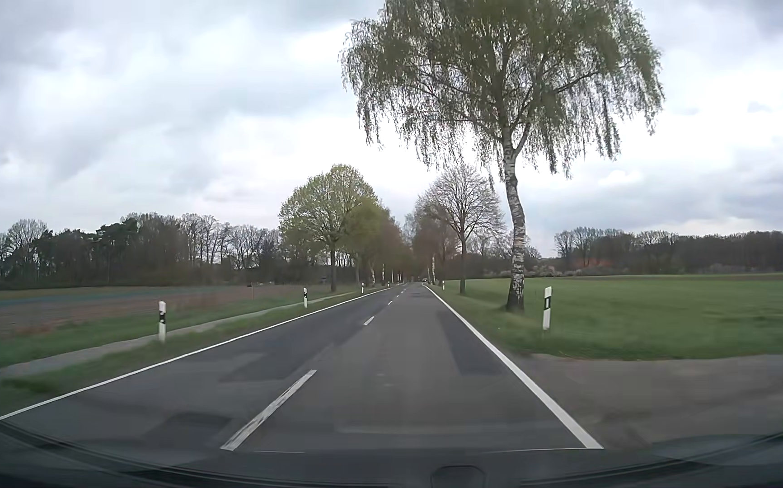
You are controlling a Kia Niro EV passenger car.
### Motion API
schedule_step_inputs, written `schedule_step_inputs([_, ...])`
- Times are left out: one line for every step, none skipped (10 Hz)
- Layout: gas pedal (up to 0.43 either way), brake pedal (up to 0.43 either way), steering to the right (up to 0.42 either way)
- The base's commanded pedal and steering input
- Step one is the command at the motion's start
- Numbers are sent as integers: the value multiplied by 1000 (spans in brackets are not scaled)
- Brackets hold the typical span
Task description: Follow the waypoints while adhering to traffic rules and regulations
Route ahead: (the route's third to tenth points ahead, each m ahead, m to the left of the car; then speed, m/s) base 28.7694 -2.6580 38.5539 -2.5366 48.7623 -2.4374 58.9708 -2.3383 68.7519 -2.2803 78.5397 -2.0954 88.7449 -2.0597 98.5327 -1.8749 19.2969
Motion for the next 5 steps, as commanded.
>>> schedule_step_inputs([20, 0, -3])
schedule_step_inputs([20, 6, -3])
schedule_step_inputs([20, 0, -3])
schedule_step_inputs([20, 0, -3])
schedule_step_inputs([20, 0, -2])
